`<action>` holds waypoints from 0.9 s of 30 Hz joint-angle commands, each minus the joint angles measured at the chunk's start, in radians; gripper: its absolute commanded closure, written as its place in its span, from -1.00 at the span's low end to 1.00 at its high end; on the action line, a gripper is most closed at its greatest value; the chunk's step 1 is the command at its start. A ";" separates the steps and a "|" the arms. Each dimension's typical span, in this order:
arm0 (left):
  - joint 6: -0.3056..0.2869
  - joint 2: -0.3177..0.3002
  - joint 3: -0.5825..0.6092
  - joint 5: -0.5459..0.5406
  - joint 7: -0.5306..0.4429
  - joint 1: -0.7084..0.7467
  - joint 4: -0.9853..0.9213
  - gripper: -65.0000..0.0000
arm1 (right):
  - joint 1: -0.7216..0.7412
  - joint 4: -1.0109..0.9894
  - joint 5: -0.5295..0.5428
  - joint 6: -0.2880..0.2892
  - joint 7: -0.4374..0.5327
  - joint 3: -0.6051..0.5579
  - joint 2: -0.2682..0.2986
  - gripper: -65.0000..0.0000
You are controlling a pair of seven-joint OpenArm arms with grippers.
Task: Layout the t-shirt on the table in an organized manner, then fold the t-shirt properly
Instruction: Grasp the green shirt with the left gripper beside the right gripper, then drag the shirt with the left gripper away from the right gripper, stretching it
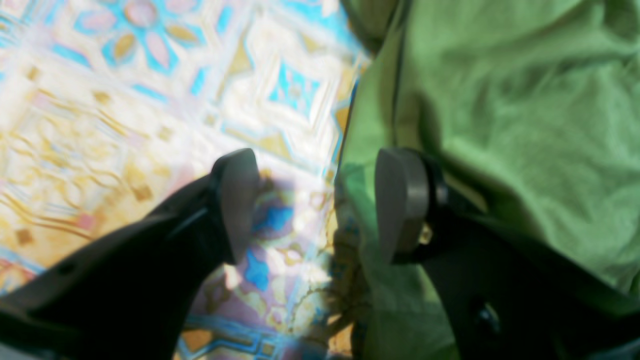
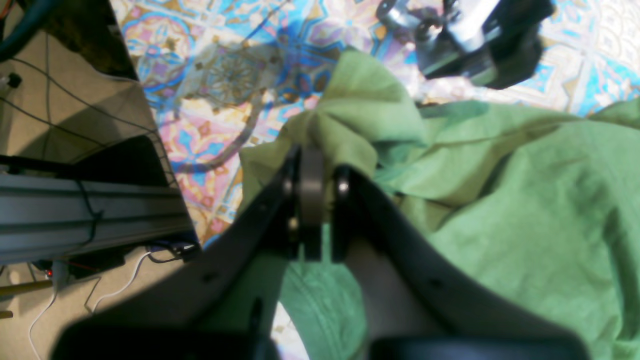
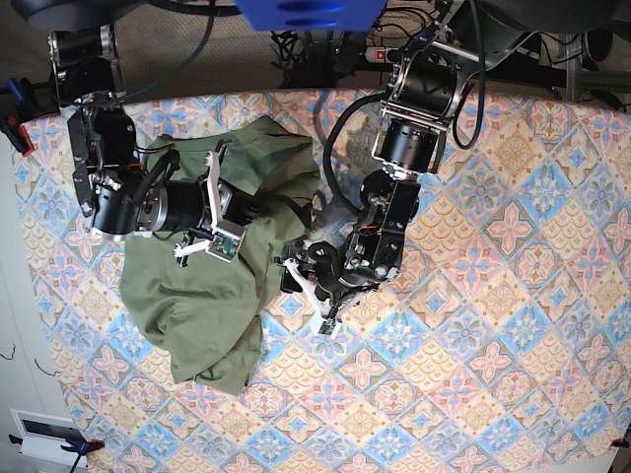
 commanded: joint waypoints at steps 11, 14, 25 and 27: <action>-0.013 0.012 0.011 -0.261 -0.106 -0.106 -0.319 -0.12 | 0.014 0.015 0.016 0.003 0.021 0.049 0.010 0.98; -0.027 0.012 0.011 -0.330 -0.155 -0.129 -0.411 -0.06 | 0.014 0.017 0.016 0.003 0.021 0.052 0.010 0.98; -0.107 0.012 0.195 -0.550 -0.218 -0.143 -0.415 1.00 | -0.095 0.018 0.019 0.003 0.015 0.202 0.010 0.98; -0.107 0.012 0.194 -0.564 -0.218 -0.143 -0.405 1.00 | -0.112 0.018 0.019 0.003 0.015 0.231 0.010 0.98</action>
